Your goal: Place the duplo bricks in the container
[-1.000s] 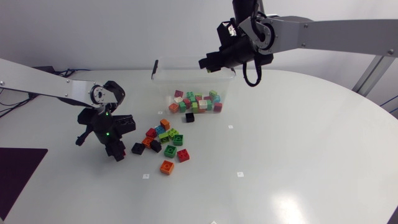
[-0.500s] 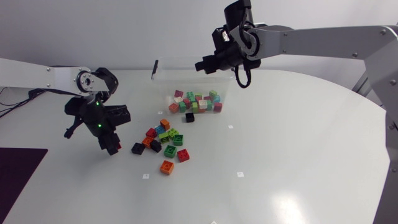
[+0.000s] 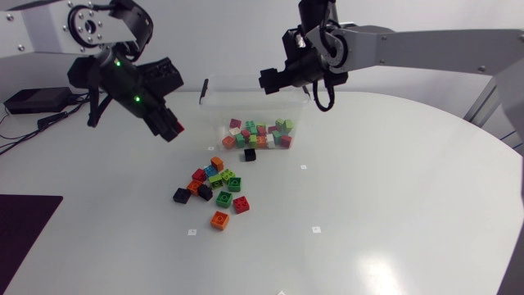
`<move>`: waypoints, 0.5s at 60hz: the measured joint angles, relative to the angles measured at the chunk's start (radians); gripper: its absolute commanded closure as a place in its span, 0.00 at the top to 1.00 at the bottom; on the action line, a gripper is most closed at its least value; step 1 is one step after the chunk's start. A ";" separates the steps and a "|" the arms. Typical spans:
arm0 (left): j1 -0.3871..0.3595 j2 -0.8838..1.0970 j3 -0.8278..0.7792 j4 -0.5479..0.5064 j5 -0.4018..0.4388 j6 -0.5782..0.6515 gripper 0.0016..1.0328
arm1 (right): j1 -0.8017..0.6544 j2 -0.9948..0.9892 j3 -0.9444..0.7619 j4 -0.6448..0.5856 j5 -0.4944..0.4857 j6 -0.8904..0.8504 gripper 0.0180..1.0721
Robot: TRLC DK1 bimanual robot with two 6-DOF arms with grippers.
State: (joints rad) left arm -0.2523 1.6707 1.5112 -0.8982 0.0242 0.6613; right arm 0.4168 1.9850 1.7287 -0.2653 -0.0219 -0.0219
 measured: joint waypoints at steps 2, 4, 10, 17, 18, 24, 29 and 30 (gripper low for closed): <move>-0.010 0.007 0.035 0.001 0.005 -0.018 0.23 | 0.000 -0.025 -0.018 0.000 0.000 0.000 0.94; -0.016 0.015 0.063 0.002 0.015 -0.036 0.23 | 0.000 -0.053 -0.039 0.000 0.000 0.000 0.94; -0.036 0.049 0.143 0.012 0.047 -0.085 0.23 | 0.002 -0.139 -0.108 -0.010 -0.005 0.000 0.94; -0.059 0.099 0.213 0.045 0.065 -0.139 0.23 | 0.015 -0.239 -0.211 -0.028 -0.011 0.000 0.94; -0.061 0.106 0.221 0.051 0.070 -0.145 0.23 | 0.018 -0.248 -0.227 -0.035 -0.011 -0.001 0.94; -0.073 0.152 0.280 0.078 0.085 -0.188 0.23 | 0.043 -0.322 -0.324 -0.063 -0.021 -0.008 0.94; -0.080 0.199 0.344 0.095 0.096 -0.219 0.23 | 0.068 -0.382 -0.411 -0.078 -0.027 -0.012 0.94; -0.082 0.211 0.361 0.098 0.097 -0.226 0.23 | 0.071 -0.394 -0.428 -0.079 -0.026 -0.013 0.94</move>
State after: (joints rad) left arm -0.3344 1.8812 1.8725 -0.8001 0.1211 0.4355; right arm 0.4881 1.5913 1.3003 -0.3447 -0.0483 -0.0345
